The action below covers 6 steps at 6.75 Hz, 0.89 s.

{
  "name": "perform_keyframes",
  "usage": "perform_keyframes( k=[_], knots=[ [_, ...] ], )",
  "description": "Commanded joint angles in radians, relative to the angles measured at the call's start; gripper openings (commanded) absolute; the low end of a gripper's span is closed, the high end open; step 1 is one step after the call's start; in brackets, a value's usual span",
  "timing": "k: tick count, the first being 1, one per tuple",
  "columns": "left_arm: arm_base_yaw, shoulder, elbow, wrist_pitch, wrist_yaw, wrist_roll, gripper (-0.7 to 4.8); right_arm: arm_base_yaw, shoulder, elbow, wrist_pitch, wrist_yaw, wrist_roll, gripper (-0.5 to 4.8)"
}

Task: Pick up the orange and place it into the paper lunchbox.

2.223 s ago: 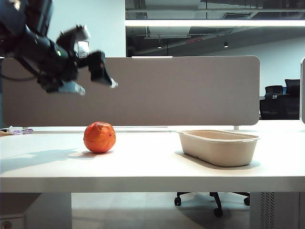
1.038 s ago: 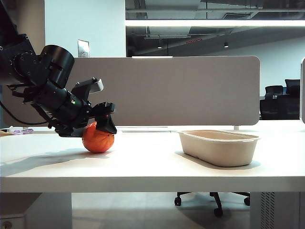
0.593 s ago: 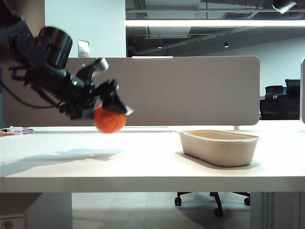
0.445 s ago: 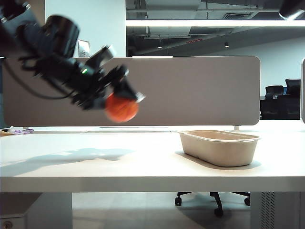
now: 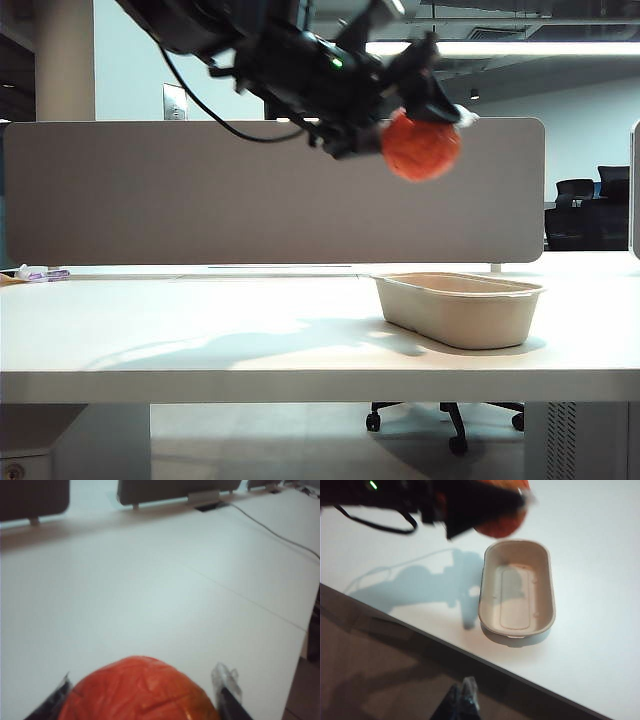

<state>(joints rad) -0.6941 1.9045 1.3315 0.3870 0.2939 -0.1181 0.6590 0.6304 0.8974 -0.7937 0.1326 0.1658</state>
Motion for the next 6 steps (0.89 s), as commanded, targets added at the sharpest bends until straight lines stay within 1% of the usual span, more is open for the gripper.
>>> perform_keyframes(
  k=[1,2,3,5,6],
  knots=[
    [-0.034,0.146,0.086,-0.075,-0.039,0.013,1.82,0.001,-0.008,0.014,-0.058,0.004,0.048,-0.01],
    [-0.034,0.167,0.097,-0.076,-0.039,0.013,1.82,0.001,-0.008,0.014,-0.066,0.004,0.048,-0.01],
    [-0.034,0.242,0.134,-0.079,-0.040,0.013,1.82,0.000,-0.008,0.014,-0.079,0.004,0.048,-0.01],
    [-0.034,0.263,0.135,-0.083,-0.049,0.014,1.87,0.000,-0.008,0.014,-0.077,0.005,0.048,-0.01],
    [-0.035,0.263,0.135,-0.084,-0.046,0.016,2.84,0.000,-0.006,0.014,-0.078,0.007,0.048,-0.01]
  ],
)
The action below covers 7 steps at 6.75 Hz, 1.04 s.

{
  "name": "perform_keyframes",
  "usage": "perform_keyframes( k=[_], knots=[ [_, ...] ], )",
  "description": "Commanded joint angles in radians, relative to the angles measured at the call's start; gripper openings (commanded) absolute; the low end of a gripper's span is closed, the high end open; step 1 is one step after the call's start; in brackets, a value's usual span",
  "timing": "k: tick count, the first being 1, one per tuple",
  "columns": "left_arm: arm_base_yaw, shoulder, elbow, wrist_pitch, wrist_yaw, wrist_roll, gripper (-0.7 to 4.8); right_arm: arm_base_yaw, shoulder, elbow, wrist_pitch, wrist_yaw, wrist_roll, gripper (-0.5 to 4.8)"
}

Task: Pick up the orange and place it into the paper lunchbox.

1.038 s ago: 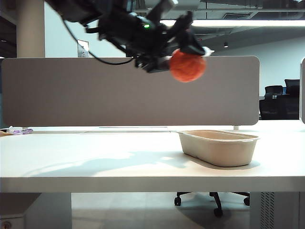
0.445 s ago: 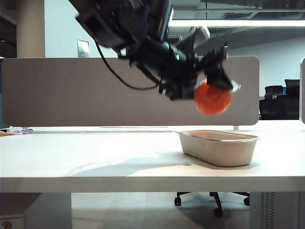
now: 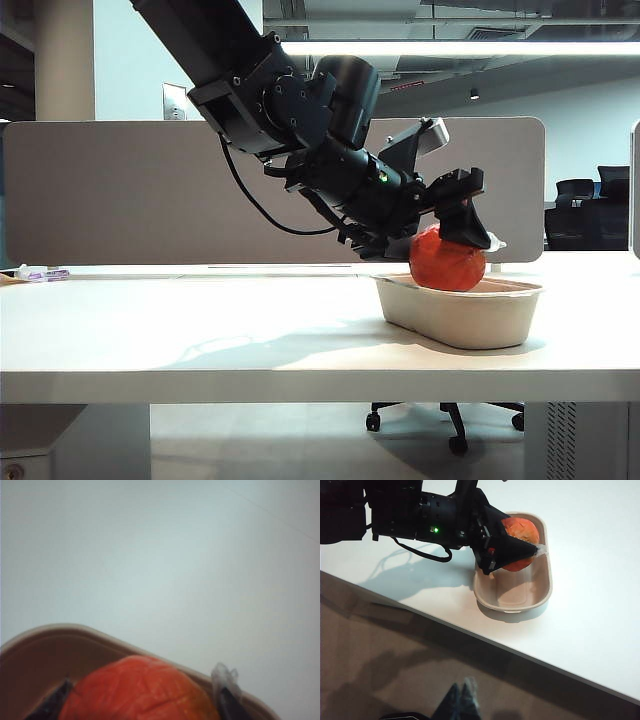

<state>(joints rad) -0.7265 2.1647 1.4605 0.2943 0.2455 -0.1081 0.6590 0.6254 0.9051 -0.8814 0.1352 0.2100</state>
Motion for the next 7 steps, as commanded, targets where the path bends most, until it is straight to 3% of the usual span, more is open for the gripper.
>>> perform_keyframes(
  k=[1,2,4,5,6,7],
  knots=[
    [-0.002,0.003,0.006,0.008,0.003,0.008,3.55,0.000,0.000,0.006,0.010,0.005,0.003,-0.01],
    [-0.003,0.002,0.010,-0.002,0.002,0.033,4.79,0.000,-0.001,0.006,0.009,0.005,0.003,-0.01],
    [-0.003,-0.009,0.010,-0.004,0.002,0.033,4.79,0.000,-0.001,0.006,0.004,0.005,0.003,-0.01],
    [0.000,-0.079,0.010,-0.084,0.001,0.074,3.95,0.000,-0.001,0.006,-0.014,0.032,0.003,-0.01],
    [0.010,-0.284,0.010,-0.450,-0.029,0.208,-0.08,0.000,0.000,0.006,-0.012,0.032,0.003,-0.01],
    [0.010,-0.391,0.009,-0.707,-0.020,0.307,-0.08,0.000,-0.001,0.005,-0.012,0.031,0.003,-0.01]
  ],
)
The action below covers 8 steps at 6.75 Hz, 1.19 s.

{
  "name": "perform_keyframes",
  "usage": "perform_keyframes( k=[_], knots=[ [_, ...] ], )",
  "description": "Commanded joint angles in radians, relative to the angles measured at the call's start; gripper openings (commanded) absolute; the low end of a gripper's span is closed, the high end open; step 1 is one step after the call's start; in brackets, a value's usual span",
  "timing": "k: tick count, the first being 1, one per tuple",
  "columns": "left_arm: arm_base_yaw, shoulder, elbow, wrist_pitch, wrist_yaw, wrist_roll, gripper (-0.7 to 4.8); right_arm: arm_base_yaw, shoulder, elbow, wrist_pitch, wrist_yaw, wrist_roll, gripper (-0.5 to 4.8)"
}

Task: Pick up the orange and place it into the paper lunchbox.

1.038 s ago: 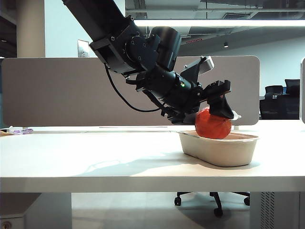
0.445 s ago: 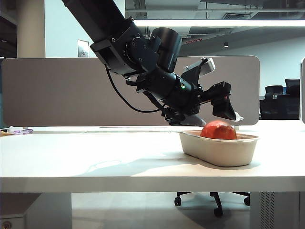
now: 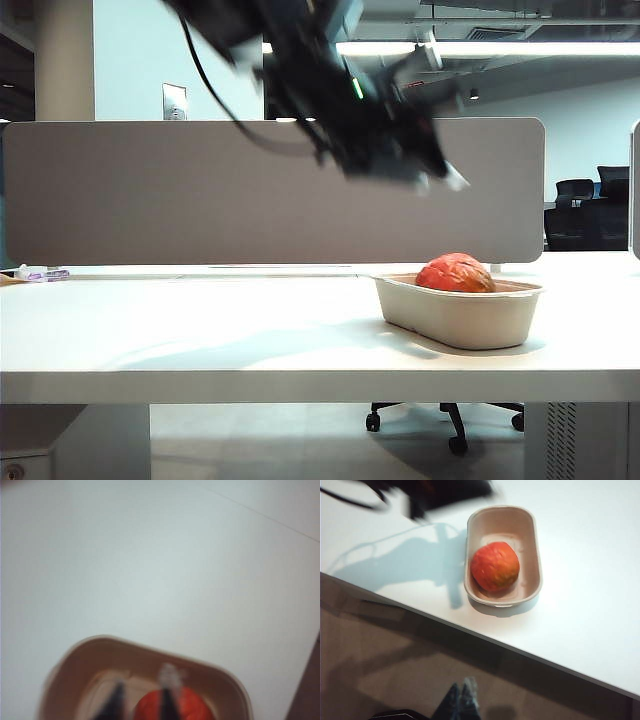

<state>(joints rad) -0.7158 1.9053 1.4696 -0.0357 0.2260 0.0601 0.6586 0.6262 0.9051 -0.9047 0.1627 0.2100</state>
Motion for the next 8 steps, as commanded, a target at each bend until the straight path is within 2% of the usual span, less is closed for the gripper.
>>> perform_keyframes(
  k=[1,3,5,6,7,8],
  knots=[
    [0.000,-0.167,-0.013,-0.482,0.064,0.146,-0.08,0.000,-0.002,0.003,0.011,0.003,-0.001,-0.01],
    [0.000,-0.257,-0.148,-0.479,0.089,0.142,-0.08,0.001,-0.012,-0.045,0.013,-0.034,-0.005,-0.01],
    [0.000,-0.415,-0.343,-0.424,0.071,0.140,-0.08,0.001,-0.104,-0.178,0.131,-0.034,-0.005,-0.01],
    [0.000,-0.584,-0.513,-0.296,0.012,0.081,-0.08,0.001,-0.248,-0.314,0.307,-0.032,-0.019,-0.01],
    [0.001,-0.761,-0.686,-0.171,-0.059,0.061,-0.08,0.000,-0.400,-0.459,0.465,-0.020,-0.057,-0.01],
    [0.001,-0.974,-0.893,-0.050,-0.138,0.055,-0.08,0.000,-0.526,-0.533,0.509,0.045,-0.056,0.00]
  ],
)
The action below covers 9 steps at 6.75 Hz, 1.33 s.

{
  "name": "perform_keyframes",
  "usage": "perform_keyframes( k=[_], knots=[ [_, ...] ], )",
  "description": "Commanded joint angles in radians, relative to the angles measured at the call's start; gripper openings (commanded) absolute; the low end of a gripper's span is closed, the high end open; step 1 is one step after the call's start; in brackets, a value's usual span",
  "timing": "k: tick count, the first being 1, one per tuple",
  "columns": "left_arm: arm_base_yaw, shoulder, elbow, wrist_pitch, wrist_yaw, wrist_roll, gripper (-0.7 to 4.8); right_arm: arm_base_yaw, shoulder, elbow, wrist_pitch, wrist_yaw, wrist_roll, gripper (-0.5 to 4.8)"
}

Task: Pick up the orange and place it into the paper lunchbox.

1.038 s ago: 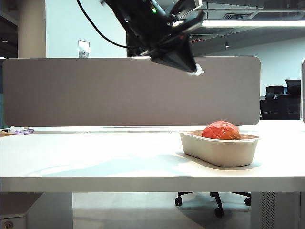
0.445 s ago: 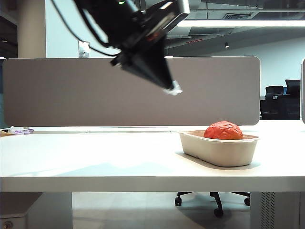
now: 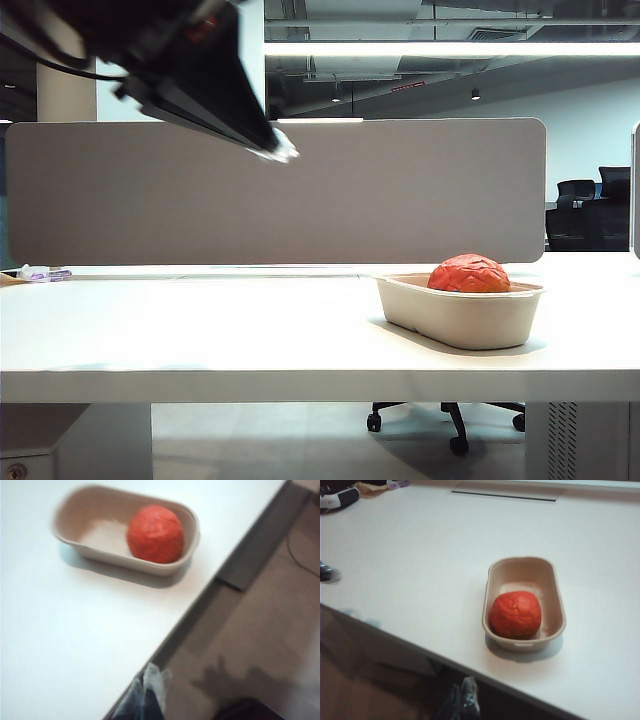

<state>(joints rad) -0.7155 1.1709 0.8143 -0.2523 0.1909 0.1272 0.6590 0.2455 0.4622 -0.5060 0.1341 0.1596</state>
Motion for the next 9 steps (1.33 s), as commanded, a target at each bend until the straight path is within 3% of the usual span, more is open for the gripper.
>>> perform_keyframes(
  k=[1,3,6,8,9],
  knots=[
    [0.001,-0.274,-0.268,0.182,-0.106,-0.013,-0.08,0.000,-0.154,-0.090,0.106,0.072,0.000,0.00],
    [0.001,-0.495,-0.419,0.203,-0.154,-0.058,-0.08,0.000,-0.204,-0.090,0.106,0.073,0.000,0.00],
    [0.002,-0.989,-0.658,0.202,-0.366,-0.083,-0.08,0.000,-0.217,-0.090,0.106,0.073,0.000,0.00],
    [0.072,-1.035,-0.686,0.202,-0.330,-0.083,-0.08,0.000,-0.217,-0.090,0.106,0.073,0.000,0.00],
    [0.246,-1.046,-0.691,0.204,-0.217,-0.084,-0.08,0.000,-0.217,-0.090,0.106,0.073,0.000,0.00]
  ],
)
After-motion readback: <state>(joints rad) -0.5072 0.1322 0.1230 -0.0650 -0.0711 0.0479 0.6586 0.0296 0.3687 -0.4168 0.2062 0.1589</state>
